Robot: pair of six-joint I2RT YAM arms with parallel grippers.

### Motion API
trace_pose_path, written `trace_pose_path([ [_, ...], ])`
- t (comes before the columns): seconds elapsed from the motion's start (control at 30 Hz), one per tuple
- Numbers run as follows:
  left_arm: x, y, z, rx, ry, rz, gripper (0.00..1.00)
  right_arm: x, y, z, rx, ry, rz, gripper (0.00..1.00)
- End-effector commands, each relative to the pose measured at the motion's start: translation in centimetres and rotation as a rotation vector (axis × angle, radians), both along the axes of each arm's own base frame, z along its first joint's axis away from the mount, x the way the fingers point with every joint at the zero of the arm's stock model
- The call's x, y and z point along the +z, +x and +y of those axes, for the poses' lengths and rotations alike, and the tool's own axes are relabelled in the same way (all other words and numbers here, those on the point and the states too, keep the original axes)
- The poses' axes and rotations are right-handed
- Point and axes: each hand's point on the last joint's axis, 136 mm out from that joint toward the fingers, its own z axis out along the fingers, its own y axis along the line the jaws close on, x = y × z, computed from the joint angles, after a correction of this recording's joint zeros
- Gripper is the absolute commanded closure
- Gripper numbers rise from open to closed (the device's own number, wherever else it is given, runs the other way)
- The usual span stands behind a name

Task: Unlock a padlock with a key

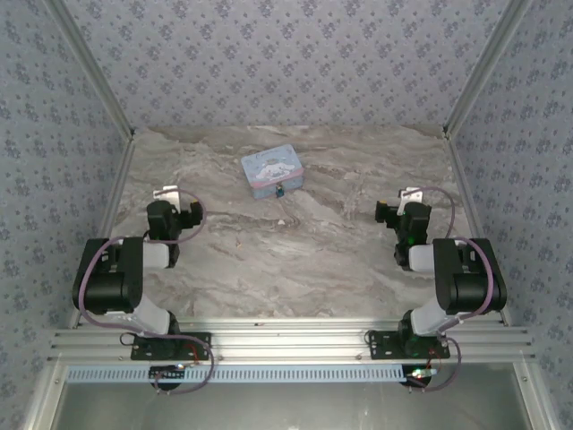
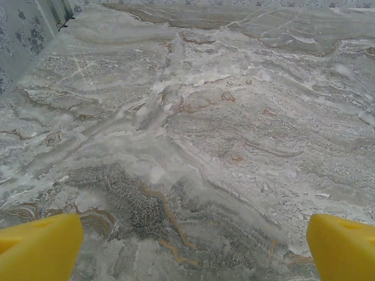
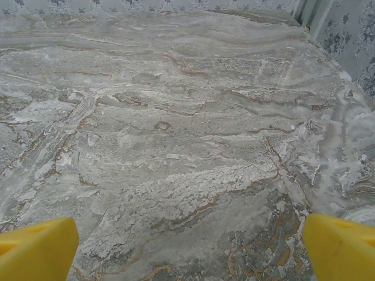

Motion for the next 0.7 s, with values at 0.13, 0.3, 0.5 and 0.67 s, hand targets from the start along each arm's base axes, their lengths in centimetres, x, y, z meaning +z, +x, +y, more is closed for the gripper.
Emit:
trace_pose_path([
  [0.13,0.71,-0.06,0.03,-0.016,-0.004,-0.019,0.02,0.41,-0.13,-0.05,0.010,-0.009,-0.009,0.00],
  [0.3,0.70,-0.06,0.00,-0.018,-0.006,-0.019,0.02,0.43,-0.14,-0.10,0.009,-0.009,-0.009,0.00],
  [0.5,0.68,-0.07,0.00,-0.019,-0.006,-0.019,0.02,0.46,-0.12,-0.11,0.009,-0.010,-0.010,0.00],
  [0.67,0.66,-0.09,-0.01,-0.020,-0.006,-0.018,0.02,0.47,-0.10,-0.09,0.009,-0.009,-0.010,0.00],
])
